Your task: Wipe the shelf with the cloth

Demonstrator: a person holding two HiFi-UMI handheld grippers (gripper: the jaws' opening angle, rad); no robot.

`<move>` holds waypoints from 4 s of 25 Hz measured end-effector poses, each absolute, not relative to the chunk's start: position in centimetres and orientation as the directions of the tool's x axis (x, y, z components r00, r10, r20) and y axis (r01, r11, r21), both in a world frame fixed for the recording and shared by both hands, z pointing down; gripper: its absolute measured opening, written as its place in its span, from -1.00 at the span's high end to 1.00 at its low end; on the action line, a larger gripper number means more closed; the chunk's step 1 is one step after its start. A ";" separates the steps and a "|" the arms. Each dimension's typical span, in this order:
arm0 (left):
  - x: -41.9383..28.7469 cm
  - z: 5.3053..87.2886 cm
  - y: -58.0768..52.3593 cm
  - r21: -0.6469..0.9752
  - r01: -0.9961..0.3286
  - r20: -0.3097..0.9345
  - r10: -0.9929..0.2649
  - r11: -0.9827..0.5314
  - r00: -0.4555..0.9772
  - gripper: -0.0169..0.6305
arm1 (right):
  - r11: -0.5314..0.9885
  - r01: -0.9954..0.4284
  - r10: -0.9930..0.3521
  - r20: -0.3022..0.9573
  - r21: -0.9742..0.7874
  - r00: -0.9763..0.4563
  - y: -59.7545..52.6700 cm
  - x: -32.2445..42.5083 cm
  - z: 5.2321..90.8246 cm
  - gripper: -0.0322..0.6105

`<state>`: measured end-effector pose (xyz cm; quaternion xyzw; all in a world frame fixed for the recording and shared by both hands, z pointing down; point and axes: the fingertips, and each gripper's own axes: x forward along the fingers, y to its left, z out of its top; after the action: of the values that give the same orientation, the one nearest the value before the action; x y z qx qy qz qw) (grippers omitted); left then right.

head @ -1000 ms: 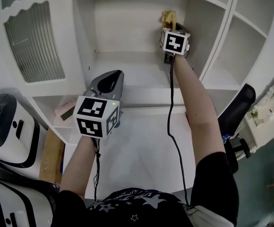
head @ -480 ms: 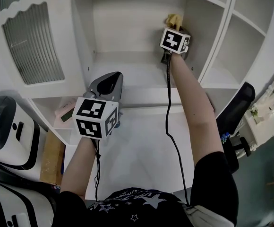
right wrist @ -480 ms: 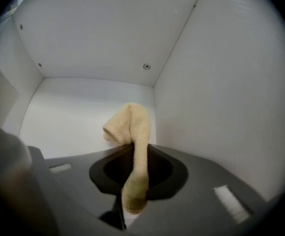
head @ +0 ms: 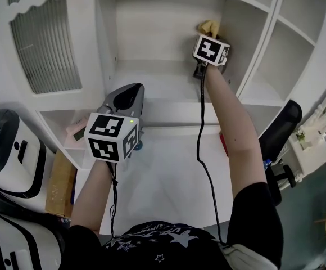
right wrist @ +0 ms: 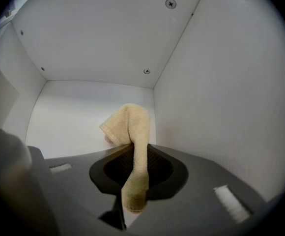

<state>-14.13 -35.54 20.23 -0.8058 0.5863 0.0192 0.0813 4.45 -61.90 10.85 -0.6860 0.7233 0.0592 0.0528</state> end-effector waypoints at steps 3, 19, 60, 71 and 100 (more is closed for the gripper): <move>-14.1 20.0 -34.9 -0.107 -0.949 -0.133 -0.941 -0.298 0.311 0.94 | 0.083 -0.996 -0.984 -0.158 0.030 -0.087 -60.5 3.3 10.6 0.66; -17.2 21.1 -31.0 -0.089 -0.973 -0.133 -0.966 -0.211 0.222 0.94 | 0.544 -0.821 -0.825 -0.070 0.175 -0.561 -53.7 -13.4 13.0 0.66; -21.9 23.7 -30.7 -0.034 -0.996 -0.097 -0.992 -0.077 0.080 0.94 | 0.730 -0.676 -0.683 0.153 0.097 -0.715 -57.0 -22.8 17.2 0.65; -18.0 23.0 -31.9 -0.059 -0.982 -0.109 -0.977 -0.179 0.185 0.94 | 0.597 -0.791 -0.802 0.137 0.138 -0.581 -59.4 -14.0 16.8 0.64; -10.9 22.7 -35.2 -0.045 -0.928 -0.123 -0.920 -0.370 0.372 0.94 | 0.149 -0.980 -0.978 0.164 0.135 -0.126 -62.5 4.1 17.1 0.65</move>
<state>-10.88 -35.18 22.67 -0.8267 0.5589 0.0382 0.0533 4.11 -62.55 17.09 -0.6523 0.7504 -0.0028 -0.1066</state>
